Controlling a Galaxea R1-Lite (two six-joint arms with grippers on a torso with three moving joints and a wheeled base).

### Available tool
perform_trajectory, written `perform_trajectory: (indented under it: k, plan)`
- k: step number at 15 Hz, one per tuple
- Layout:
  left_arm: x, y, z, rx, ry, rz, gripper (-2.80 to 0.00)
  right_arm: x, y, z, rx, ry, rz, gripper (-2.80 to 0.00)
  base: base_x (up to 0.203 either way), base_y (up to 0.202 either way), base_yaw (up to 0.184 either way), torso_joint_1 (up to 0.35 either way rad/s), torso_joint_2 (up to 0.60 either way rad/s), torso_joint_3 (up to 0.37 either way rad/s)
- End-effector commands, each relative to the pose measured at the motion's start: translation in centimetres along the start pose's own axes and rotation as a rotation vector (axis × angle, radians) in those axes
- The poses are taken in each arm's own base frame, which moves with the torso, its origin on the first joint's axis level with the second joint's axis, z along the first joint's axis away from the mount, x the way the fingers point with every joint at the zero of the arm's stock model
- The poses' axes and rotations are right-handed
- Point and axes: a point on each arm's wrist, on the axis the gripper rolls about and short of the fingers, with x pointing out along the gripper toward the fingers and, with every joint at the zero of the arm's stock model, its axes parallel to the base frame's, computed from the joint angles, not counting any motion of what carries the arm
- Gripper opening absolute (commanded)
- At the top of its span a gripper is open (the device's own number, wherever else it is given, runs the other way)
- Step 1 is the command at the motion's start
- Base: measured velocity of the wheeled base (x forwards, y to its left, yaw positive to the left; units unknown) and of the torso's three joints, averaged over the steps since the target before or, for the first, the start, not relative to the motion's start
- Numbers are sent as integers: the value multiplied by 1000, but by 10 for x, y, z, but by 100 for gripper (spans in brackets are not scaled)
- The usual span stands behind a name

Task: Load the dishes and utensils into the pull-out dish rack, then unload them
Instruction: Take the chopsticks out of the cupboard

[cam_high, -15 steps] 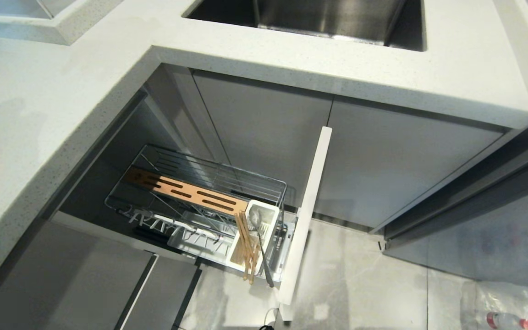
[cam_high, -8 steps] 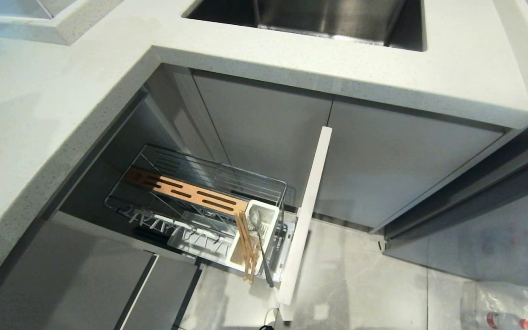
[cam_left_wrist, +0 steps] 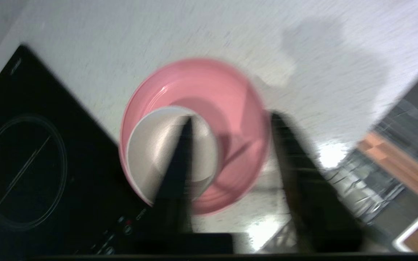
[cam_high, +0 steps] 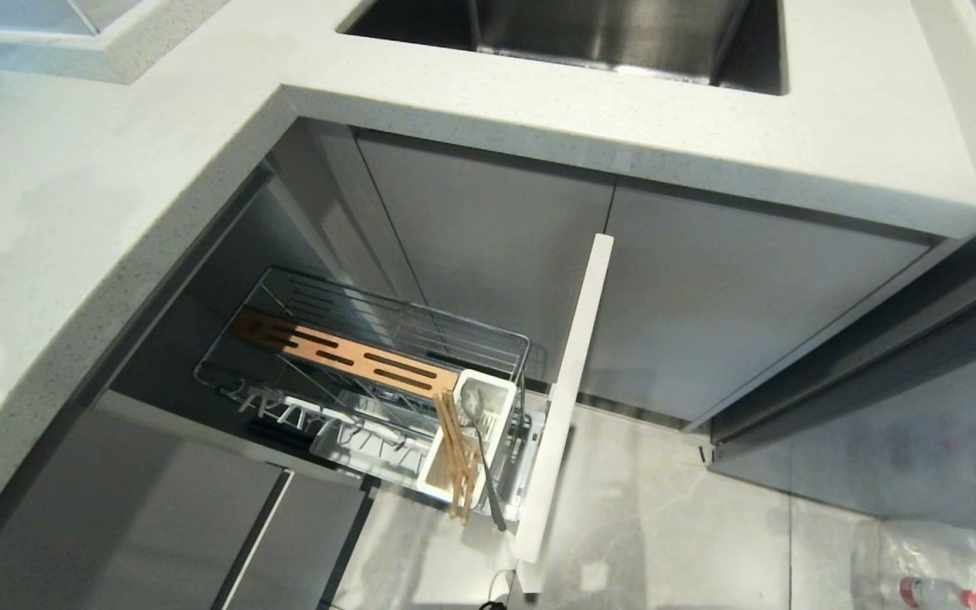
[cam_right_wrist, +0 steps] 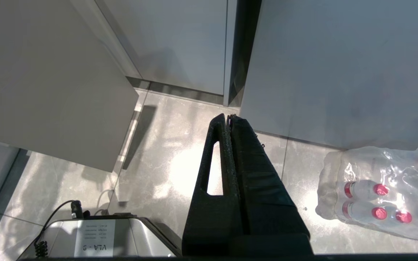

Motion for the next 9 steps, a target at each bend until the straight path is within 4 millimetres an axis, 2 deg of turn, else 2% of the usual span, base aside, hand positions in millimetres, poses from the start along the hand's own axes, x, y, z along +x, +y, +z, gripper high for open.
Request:
perform_trajectory:
  k: [1,4,6,9]
  plan:
    - [-32,-2,-3,-18,-98,-59,-280,0,0,0,0,2,-1,-280,0,0,0,0,0,0]
    - [-51,-2,2,-239,-239,-282,-280,0,0,0,0,2,1,-280,0,0,0,0,0,0]
    - [-52,-3,12,-447,-339,-460,-280,0,0,0,0,2,-1,-280,0,0,0,0,0,0]
    - [-20,-23,10,-556,-264,-655,-280,0,0,0,0,2,-1,-280,0,0,0,0,0,0]
